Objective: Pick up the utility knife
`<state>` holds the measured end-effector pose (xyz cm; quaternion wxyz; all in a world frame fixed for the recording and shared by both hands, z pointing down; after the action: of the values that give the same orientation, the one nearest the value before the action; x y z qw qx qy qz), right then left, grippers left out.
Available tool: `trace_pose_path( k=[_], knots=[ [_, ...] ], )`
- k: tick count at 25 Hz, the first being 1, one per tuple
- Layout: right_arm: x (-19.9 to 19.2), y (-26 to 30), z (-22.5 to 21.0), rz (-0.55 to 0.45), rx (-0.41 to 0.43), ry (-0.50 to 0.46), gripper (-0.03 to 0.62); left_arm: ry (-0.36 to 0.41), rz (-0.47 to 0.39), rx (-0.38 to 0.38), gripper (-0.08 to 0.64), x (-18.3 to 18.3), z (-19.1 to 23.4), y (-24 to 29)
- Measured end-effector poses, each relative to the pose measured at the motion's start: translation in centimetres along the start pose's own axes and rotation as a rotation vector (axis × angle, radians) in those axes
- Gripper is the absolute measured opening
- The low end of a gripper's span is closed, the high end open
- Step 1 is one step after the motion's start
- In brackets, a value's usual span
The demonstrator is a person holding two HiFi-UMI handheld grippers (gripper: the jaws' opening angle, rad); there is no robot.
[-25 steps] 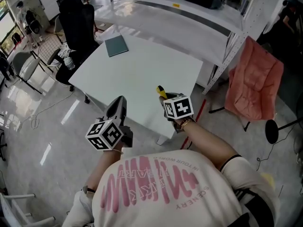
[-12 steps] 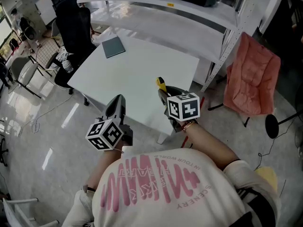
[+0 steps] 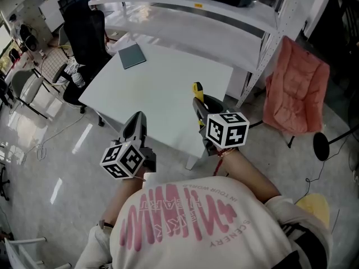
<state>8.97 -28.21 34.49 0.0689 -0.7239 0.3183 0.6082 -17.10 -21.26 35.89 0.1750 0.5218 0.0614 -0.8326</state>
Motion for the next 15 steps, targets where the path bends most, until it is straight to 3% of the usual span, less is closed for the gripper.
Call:
trace_pose_path(
  k=[7,15],
  knots=[
    [1.0,-2.0,0.6,-0.146,-0.004,-0.008,0.129,0.028,-0.006,-0.011,0.025,0.0,-0.6,0.4],
    [0.7,-3.1,1.2,-0.214,-0.054,-0.049,0.13,0.04,-0.018,-0.007,0.025,0.5,-0.7,1.0]
  ],
)
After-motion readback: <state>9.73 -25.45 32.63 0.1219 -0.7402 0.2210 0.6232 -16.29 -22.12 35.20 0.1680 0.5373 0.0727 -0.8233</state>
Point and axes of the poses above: the fingertips, and each gripper's own axes: y forward along the fingers, z to its left, x out of its top, the point moved 9 cm from there along -y, backward along the fingers, and after that the axes turned 3 degrees about z, right-handed, at the moved point
